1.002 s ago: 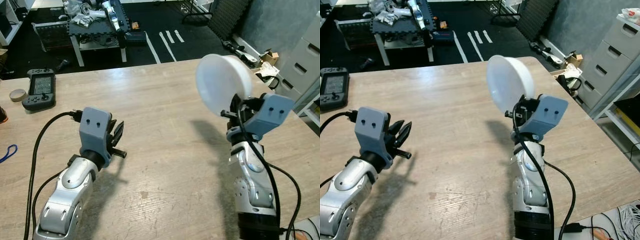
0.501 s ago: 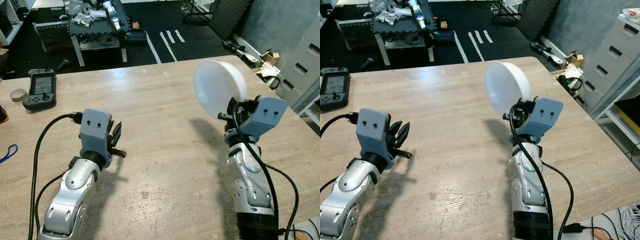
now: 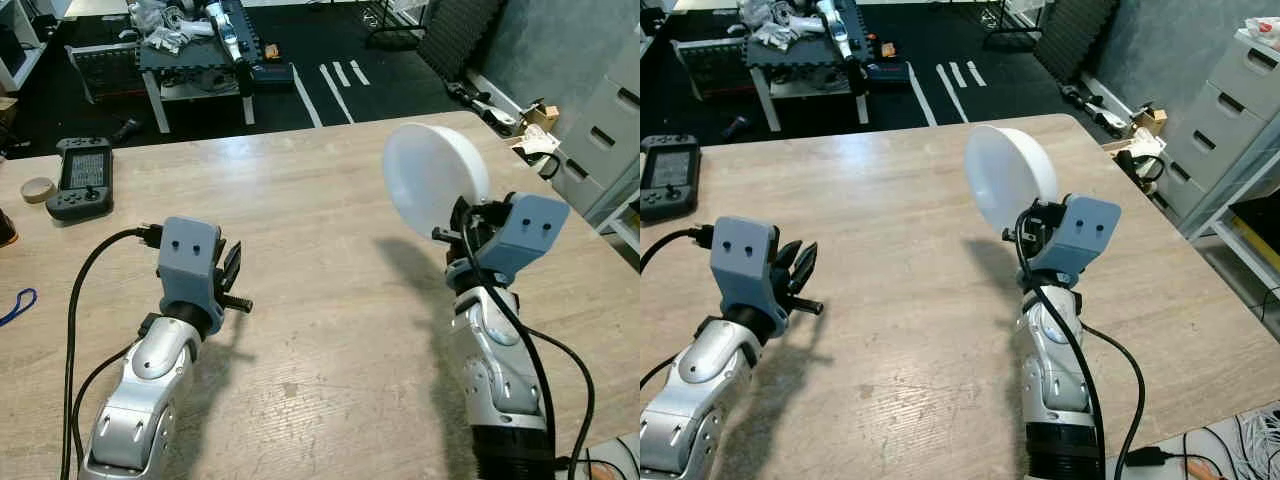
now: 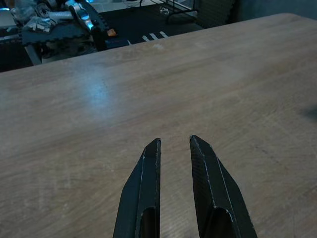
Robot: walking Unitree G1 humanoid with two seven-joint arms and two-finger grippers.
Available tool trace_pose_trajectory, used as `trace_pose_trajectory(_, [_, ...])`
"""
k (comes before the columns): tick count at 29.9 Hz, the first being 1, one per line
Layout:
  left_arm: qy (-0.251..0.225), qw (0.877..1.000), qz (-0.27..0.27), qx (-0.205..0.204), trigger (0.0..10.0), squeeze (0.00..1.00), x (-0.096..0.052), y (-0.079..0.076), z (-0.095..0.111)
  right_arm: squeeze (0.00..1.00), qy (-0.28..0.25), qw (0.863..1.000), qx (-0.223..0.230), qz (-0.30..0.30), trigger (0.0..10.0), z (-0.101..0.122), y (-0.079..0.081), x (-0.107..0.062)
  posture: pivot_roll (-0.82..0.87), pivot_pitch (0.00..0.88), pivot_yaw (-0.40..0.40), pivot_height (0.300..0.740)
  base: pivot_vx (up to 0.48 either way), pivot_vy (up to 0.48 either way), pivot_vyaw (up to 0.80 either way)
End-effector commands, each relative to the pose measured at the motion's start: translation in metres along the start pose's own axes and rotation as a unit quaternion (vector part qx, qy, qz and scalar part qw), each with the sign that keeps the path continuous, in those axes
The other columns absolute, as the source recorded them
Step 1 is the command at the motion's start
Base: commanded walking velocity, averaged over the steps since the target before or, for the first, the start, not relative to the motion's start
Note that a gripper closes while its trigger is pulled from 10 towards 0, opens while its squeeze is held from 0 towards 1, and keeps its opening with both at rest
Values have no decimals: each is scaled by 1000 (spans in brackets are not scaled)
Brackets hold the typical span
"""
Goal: Setting the table
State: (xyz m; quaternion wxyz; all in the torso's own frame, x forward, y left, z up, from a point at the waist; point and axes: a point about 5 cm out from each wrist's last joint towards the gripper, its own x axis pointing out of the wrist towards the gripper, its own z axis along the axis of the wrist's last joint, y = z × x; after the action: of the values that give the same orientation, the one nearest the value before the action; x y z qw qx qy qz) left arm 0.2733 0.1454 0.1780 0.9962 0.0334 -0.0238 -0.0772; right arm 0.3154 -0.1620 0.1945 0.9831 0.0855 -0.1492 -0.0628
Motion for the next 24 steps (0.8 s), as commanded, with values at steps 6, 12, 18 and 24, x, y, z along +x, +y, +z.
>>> trace_pose_trajectory(6, [10,1000,5,-4,10000,0,-3,2,-6,0,6,1000,-4,0,10000,-5,0,-1,62,50,43,740,-371,0,0])
trace_pose_trajectory(12, [10,1000,5,-4,10000,0,-2,2,-6,0,6,1000,-4,1,10000,-5,0,-1,61,49,44,740,-353,0,0])
trace_pose_trajectory(18, [9,1000,3,-5,10000,0,-2,1,-5,0,6,1000,-5,0,10000,-5,0,-1,60,49,45,740,-323,0,0])
trace_pose_trajectory(24, [8,1000,3,-4,10000,0,-1,1,-5,0,6,1000,-4,0,10000,-5,0,-1,61,48,45,740,-310,0,0])
